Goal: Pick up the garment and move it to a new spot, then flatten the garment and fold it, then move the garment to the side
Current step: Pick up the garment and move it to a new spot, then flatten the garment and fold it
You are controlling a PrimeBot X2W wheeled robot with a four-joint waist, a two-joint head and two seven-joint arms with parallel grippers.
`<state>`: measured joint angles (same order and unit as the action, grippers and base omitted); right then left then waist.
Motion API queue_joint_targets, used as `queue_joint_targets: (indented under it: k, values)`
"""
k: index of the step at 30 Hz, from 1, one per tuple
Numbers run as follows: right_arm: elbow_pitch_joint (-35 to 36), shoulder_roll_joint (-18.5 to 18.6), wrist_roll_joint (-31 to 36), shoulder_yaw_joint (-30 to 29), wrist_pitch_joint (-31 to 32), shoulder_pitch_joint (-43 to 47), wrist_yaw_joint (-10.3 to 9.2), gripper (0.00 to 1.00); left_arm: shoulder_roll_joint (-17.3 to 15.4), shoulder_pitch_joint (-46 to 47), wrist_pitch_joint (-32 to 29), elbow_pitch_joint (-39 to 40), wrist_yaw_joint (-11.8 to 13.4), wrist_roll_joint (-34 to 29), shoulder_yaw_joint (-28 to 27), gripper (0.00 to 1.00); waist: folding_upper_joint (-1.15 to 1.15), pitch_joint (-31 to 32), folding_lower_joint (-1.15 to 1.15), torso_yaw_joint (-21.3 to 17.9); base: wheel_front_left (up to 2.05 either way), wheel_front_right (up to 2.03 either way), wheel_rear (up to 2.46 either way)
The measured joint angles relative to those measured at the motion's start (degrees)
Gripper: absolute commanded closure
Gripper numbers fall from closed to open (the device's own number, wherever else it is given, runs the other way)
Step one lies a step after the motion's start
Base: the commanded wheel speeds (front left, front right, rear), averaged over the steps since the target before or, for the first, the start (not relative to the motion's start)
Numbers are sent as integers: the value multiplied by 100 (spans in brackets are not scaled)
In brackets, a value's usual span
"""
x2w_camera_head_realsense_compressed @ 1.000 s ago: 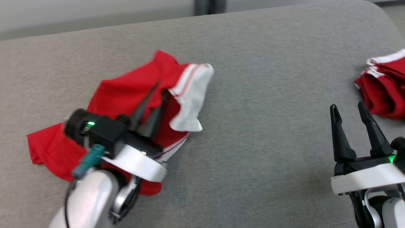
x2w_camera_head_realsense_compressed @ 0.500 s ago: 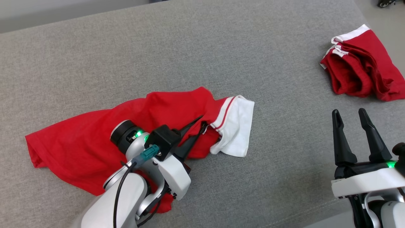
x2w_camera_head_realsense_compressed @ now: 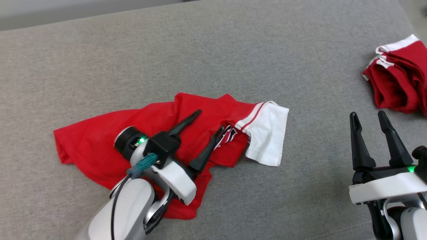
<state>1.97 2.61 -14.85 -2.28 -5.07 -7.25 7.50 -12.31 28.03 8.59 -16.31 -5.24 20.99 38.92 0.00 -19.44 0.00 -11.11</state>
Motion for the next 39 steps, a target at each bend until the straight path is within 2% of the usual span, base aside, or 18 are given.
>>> queue_joint_targets:
  k: [3, 4, 7, 10, 15, 20, 24, 39]
  values:
    - [18, -1, 70, -26, 27, 24, 0, 0, -37, -141, 299, 166, 272, 38, -259, 0, 0, 97, 0, 159, 0, 0, 0]
    - [62, -1, 133, -35, 64, 26, 0, 0, -119, -307, 486, 370, 637, 114, -648, 0, 0, 194, 0, 330, 0, 0, 0]
    - [113, -1, 196, -42, 108, 38, 0, 0, -202, -533, 566, 526, 953, 211, -1061, 0, 0, 291, 0, 492, 0, 0, 0]
    - [163, -1, 276, -33, 154, 75, 0, 0, -328, -764, 614, 686, 1204, 297, -1475, 0, 0, 382, 0, 645, 0, 0, 0]
    - [233, -2, 432, 29, 236, 116, 0, 0, -511, -1176, 633, 978, 1474, 357, -2062, 0, 0, 516, 0, 864, 0, 0, 0]
    - [287, -1, 535, 32, 298, 240, 0, 0, -608, -1697, 641, 1495, 1679, 268, -2517, 0, 0, 717, 0, 998, 0, 0, 0]
    - [326, -1, 593, 25, 359, 381, 0, 0, -738, -2120, 641, 1860, 1695, 202, -2699, 0, 0, 917, 0, 1072, 0, 0, 0]
    - [623, -2, 772, -105, 608, 1078, 0, 0, -994, -3125, 318, 2192, 1639, 240, -2581, 0, 0, 1656, 0, 1169, 0, 0, 0]
